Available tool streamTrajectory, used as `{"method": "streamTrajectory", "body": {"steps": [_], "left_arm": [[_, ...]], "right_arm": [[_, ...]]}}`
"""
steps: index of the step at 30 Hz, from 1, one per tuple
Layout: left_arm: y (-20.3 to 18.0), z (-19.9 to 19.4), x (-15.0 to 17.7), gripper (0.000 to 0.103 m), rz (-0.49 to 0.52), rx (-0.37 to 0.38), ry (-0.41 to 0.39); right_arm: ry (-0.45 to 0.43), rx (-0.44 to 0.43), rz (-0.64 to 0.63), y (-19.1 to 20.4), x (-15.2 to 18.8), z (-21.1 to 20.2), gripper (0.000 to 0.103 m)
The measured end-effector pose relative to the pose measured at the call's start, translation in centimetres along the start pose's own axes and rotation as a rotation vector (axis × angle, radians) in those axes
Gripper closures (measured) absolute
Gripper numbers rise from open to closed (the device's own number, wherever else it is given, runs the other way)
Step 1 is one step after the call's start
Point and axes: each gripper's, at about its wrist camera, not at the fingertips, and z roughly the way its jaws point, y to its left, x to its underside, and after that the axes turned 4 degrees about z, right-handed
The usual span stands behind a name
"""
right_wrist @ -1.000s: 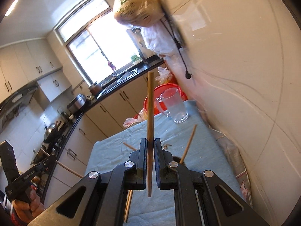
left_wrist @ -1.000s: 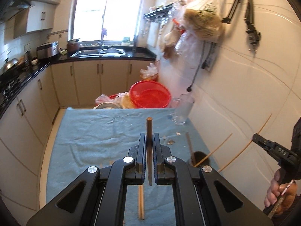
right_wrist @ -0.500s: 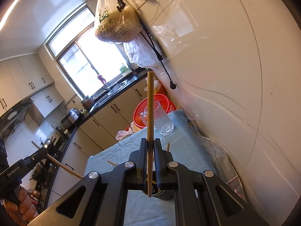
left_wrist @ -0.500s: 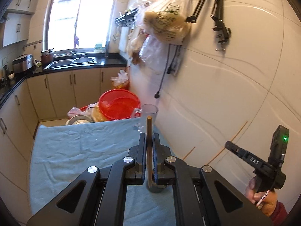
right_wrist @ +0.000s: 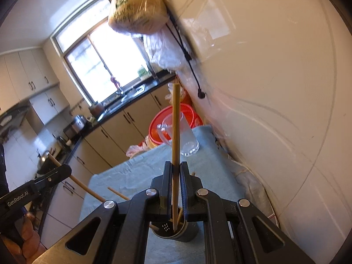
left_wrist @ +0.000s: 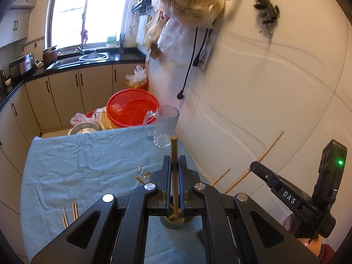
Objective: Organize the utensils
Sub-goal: 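Drop the chopstick into the black holder by opening the right gripper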
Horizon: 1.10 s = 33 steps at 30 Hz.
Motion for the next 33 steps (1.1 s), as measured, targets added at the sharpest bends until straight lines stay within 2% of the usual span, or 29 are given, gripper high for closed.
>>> {"method": "streamTrajectory", "body": {"steps": [15, 24, 26, 28, 33], "left_arm": [[0.7, 4.6, 2.3, 0.097, 0.019, -0.035, 0.100], [1.0, 5.7, 2.4, 0.097, 0.020, -0.042, 0.120], [1.1, 5.7, 2.1, 0.094, 0.012, -0.039, 0.118], [1.3, 5.4, 1.9, 0.082, 0.003, -0.037, 0.110], [1.6, 3.6, 0.9, 0.079, -0.001, -0.040, 0.064]], "right_arm": [[0.145, 0.042, -0.083, 0.2, 3.1, 6.1, 0.095], [0.163, 0.042, -0.091, 0.4, 3.2, 6.9, 0.094], [0.160, 0.042, -0.089, 0.6, 3.0, 6.7, 0.094], [0.151, 0.036, -0.084, 0.6, 2.8, 6.4, 0.094], [0.106, 0.027, -0.066, 0.7, 1.5, 4.7, 0.094]]}}
